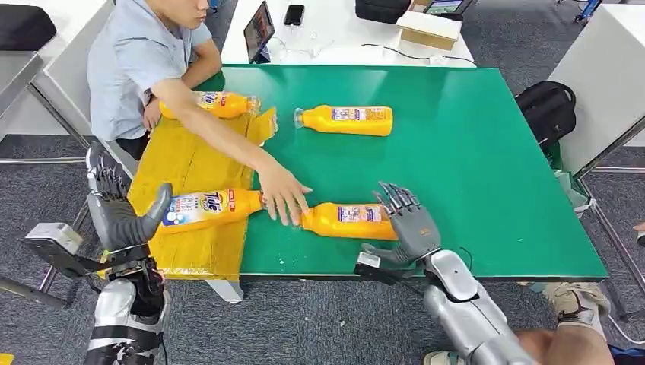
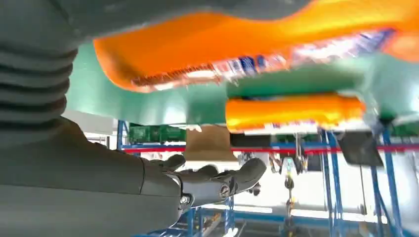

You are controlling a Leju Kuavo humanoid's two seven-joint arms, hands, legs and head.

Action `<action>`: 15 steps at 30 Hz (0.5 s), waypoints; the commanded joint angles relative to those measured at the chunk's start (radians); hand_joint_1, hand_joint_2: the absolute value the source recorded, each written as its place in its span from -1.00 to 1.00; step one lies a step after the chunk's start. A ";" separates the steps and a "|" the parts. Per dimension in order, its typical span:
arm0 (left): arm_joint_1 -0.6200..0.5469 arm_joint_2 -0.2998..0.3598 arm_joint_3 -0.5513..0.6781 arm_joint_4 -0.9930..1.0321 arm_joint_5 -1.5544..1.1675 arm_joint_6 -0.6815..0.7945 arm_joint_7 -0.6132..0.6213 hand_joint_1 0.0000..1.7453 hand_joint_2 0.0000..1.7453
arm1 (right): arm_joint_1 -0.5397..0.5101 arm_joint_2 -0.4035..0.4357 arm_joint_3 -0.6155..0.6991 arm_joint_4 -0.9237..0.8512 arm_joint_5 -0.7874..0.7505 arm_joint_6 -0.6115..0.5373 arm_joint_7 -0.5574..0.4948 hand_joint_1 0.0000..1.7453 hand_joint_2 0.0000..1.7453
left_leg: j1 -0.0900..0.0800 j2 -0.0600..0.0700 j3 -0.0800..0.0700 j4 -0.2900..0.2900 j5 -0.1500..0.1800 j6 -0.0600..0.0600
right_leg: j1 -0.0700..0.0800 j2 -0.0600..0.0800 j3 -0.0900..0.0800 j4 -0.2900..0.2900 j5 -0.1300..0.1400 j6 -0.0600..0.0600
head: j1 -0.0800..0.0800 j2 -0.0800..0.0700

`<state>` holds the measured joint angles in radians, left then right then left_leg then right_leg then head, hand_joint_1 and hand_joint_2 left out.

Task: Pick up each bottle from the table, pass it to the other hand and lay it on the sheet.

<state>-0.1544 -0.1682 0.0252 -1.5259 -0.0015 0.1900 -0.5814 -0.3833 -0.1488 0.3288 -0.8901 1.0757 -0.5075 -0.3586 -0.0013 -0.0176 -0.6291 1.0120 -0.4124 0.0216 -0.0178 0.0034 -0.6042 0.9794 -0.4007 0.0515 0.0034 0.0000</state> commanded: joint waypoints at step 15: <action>-0.004 0.027 -0.043 0.066 0.005 -0.018 0.087 -1.00 1.00 | -0.205 0.044 -0.013 0.428 0.059 0.274 0.182 -1.00 1.00 | 0.001 0.001 0.005 -0.001 -0.001 -0.001 | 0.001 -0.001 0.005 -0.001 -0.001 -0.002 | 0.000 0.000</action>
<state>-0.1220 -0.1652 -0.0008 -1.5415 -0.0095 0.1835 -0.5092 -0.5147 -0.1423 0.3220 -0.6507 1.1478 -0.2723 -0.1515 -0.0014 -0.0177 -0.6285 1.0120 -0.4123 0.0217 -0.0180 0.0033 -0.6039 0.9793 -0.4008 0.0515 0.0031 0.0000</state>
